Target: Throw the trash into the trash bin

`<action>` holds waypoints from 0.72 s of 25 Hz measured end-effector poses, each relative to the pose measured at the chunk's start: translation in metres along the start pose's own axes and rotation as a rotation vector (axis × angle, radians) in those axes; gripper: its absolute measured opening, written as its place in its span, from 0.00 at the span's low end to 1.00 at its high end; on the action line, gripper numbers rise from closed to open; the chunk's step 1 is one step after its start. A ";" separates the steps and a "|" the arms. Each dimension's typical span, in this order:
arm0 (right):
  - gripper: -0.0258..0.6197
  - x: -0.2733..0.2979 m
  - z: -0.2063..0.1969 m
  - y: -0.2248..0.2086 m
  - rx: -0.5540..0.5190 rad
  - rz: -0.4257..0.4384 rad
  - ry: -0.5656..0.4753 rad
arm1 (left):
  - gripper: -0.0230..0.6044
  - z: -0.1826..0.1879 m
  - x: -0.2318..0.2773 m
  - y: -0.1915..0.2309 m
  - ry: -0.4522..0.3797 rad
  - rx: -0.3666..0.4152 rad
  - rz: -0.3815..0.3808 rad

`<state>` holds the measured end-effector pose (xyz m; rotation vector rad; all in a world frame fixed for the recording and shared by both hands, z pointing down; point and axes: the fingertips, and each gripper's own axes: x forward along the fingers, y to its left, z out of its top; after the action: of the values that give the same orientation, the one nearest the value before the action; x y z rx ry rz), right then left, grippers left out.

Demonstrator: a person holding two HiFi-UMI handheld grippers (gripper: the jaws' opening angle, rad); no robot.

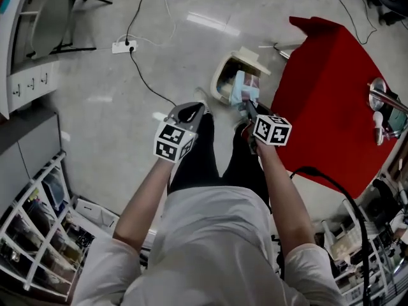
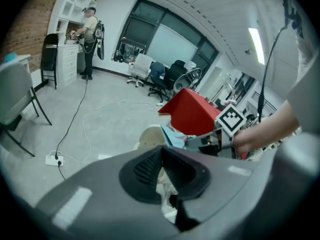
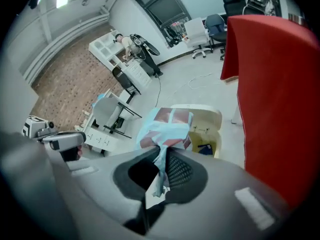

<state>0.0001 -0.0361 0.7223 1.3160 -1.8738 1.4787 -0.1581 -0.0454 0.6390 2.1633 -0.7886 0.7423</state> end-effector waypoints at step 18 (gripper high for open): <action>0.09 0.143 -0.064 -0.098 0.111 -0.153 0.047 | 0.04 -0.066 0.103 0.051 0.044 -0.026 -0.042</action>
<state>0.0029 -0.0369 0.9070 1.4281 -1.6436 1.5387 -0.1451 -0.0556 0.7706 2.1265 -0.7238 0.7516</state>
